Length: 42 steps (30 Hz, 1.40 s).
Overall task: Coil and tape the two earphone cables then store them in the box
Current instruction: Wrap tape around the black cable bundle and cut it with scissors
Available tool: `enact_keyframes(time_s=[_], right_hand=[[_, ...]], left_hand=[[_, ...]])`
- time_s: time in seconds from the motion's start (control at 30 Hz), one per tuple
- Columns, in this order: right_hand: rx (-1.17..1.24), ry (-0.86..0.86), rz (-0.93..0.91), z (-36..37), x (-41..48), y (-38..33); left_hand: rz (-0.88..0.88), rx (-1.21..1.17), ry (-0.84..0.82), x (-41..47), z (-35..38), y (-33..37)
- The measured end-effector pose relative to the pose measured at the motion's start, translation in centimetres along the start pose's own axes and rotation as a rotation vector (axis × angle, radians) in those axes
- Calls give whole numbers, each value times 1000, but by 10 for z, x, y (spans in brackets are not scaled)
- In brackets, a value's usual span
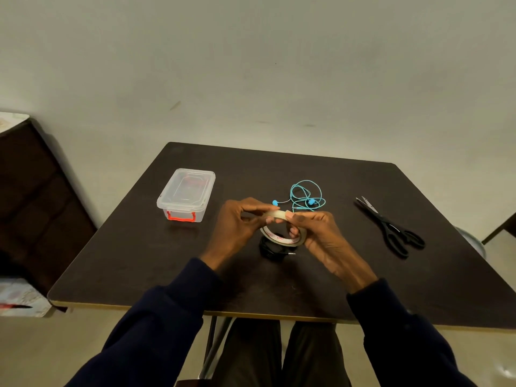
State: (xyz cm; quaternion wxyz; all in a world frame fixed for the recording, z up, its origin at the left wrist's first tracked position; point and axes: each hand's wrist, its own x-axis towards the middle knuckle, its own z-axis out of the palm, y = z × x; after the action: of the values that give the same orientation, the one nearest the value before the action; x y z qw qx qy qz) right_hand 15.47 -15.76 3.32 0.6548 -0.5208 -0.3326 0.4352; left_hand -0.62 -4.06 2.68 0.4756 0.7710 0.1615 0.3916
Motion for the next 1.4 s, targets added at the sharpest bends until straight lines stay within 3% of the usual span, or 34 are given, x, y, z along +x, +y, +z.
enact_keyframes(time_s=[0.13,0.43,0.77,1.03,1.13,1.3,1.4], right_hand=[[29,-31,-18,-1,-3,-1],[-16,-61,-53,-7,-8,-4],[109,-96,-47,-14,-7,-5],[92,-124,-57,-15,-8,-14],[33,-76,-61,-15,-8,-14],[-126,17,-91,-19,-2,-6],[-145,8,-111,-17,-2,-3]], left_hand=[[-31,-16,90,1,-1,-2],[-207,-300,130,-2,2,-12],[-384,-640,128,-2,8,-17],[-445,-751,112,2,14,-20],[-393,-624,92,2,14,-18],[46,-8,-31,8,5,-6],[94,59,-29,11,8,5]])
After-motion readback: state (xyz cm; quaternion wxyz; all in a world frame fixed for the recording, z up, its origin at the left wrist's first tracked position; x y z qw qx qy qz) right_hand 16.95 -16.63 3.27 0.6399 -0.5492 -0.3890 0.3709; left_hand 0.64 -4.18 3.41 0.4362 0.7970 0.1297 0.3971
